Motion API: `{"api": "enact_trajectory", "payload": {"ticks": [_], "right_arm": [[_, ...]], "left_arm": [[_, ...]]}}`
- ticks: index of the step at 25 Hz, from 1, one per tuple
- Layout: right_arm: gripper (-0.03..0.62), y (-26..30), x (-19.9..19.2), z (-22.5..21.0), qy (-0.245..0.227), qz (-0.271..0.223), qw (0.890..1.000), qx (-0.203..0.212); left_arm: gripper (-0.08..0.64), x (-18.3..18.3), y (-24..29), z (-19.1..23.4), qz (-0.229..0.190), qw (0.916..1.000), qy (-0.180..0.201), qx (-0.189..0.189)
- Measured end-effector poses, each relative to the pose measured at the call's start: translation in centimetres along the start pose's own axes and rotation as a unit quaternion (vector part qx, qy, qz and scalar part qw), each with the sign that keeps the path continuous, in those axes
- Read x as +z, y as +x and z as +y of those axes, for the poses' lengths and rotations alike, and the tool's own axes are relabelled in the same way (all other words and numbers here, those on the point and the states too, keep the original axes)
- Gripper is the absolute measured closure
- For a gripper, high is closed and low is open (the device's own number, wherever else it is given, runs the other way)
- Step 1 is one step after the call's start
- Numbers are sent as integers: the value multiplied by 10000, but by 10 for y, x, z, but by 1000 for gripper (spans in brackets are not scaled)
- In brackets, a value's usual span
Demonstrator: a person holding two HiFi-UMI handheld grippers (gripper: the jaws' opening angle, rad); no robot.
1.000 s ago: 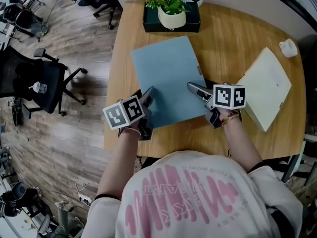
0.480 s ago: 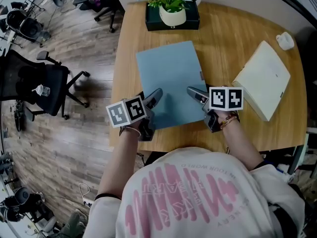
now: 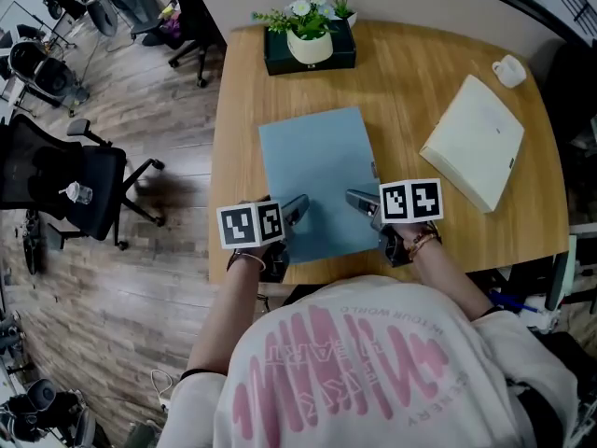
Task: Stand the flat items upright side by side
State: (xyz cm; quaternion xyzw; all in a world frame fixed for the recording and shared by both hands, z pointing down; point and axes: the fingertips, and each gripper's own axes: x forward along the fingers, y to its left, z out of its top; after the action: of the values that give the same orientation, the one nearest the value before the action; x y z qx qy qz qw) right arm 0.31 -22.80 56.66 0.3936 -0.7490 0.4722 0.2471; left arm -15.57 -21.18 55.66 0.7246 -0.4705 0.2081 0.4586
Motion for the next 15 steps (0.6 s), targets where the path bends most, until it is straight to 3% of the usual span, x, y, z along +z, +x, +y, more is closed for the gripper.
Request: {"api": "enact_trajectory", "payload": {"ticks": [5, 8, 11, 15], "right_arm": [[229, -15, 7, 3, -489, -190, 9986, -61], [229, -22, 13, 8, -838, -132, 9963, -115], [229, -29, 18, 13, -1092, -275, 9936, -116], [225, -33, 30, 23, -1396, -650, 9881, -44]], "left_arm": [[230, -10, -7, -9, 125, 9998, 24, -130], [193, -8, -10, -17, 67, 9997, 81, -200], [193, 4, -17, -23, -190, 9995, 157, -203], [193, 27, -29, -29, -629, 9963, 583, 19]]}}
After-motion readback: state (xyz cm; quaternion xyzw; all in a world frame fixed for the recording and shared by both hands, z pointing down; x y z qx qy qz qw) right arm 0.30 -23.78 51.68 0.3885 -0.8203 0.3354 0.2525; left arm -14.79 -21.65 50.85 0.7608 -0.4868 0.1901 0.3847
